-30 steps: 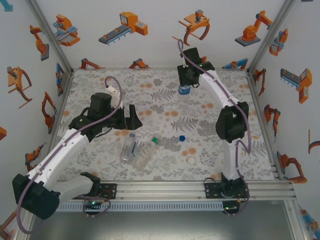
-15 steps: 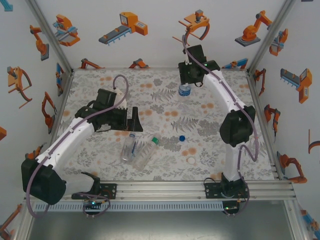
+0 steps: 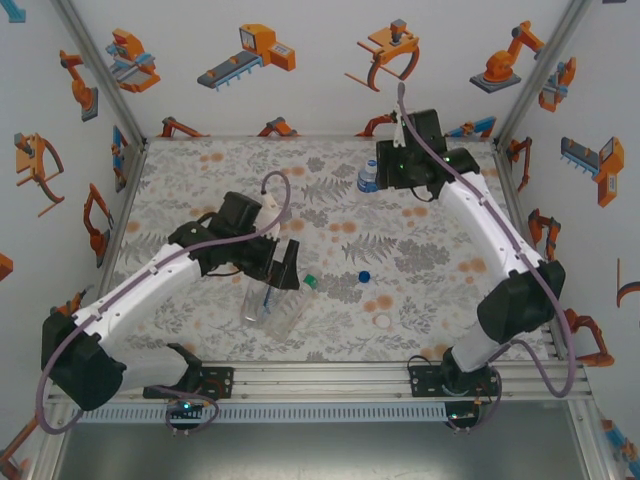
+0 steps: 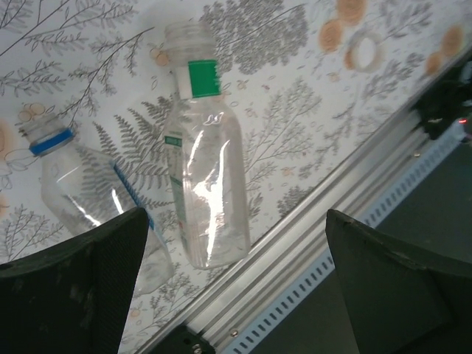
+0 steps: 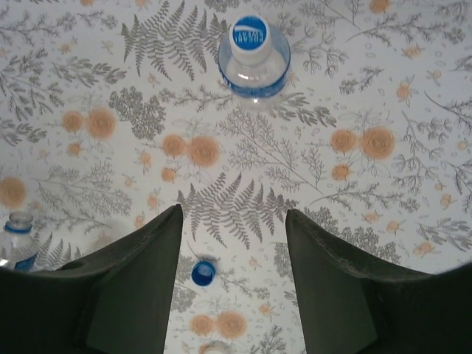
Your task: Screw on the bottle caps
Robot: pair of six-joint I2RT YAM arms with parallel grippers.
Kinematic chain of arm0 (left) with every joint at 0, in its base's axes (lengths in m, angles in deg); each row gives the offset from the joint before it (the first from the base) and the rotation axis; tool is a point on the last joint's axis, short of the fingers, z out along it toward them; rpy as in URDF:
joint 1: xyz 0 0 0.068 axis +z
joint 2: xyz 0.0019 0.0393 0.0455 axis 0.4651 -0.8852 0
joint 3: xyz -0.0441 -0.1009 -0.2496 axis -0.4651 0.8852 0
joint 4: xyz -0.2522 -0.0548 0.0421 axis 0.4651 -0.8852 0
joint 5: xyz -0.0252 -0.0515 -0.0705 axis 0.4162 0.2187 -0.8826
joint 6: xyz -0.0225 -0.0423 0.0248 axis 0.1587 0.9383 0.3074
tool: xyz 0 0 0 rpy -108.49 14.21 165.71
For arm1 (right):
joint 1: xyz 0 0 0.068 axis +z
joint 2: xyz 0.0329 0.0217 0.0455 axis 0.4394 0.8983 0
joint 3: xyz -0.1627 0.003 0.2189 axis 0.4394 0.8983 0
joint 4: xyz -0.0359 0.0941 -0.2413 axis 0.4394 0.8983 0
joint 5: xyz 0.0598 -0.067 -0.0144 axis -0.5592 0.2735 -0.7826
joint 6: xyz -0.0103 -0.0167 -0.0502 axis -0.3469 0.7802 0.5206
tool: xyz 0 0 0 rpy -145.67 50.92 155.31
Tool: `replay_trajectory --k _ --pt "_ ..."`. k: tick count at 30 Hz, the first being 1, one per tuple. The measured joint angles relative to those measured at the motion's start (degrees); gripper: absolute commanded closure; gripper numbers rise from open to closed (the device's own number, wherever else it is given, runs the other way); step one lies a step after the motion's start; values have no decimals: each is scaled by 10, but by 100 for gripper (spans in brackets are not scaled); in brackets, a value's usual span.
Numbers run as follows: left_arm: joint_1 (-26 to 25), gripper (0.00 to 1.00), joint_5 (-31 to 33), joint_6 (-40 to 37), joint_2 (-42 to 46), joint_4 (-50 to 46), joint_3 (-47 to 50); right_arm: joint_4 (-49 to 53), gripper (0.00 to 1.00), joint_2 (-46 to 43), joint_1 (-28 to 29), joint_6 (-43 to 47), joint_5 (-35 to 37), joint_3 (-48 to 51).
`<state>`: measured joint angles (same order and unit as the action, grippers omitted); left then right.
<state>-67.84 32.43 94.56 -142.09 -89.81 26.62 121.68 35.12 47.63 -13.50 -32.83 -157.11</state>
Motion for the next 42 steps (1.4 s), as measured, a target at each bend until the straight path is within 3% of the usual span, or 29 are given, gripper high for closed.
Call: replay_trajectory --k 4,10,14,22,42 --pt "-53 0 78 13 -4 1 26 -4 46 -48 0 -10 2 50" --pt "-113 12 161 49 -46 7 44 -22 47 -123 0 -30 1 125" --pt "-137 15 200 70 -71 9 48 -32 47 -159 0 -39 0 168" --pt "-166 19 213 94 -139 37 48 -42 47 -200 0 -43 0 226" --pt "-176 49 223 132 -196 90 82 -44 47 -211 0 -43 0 253"
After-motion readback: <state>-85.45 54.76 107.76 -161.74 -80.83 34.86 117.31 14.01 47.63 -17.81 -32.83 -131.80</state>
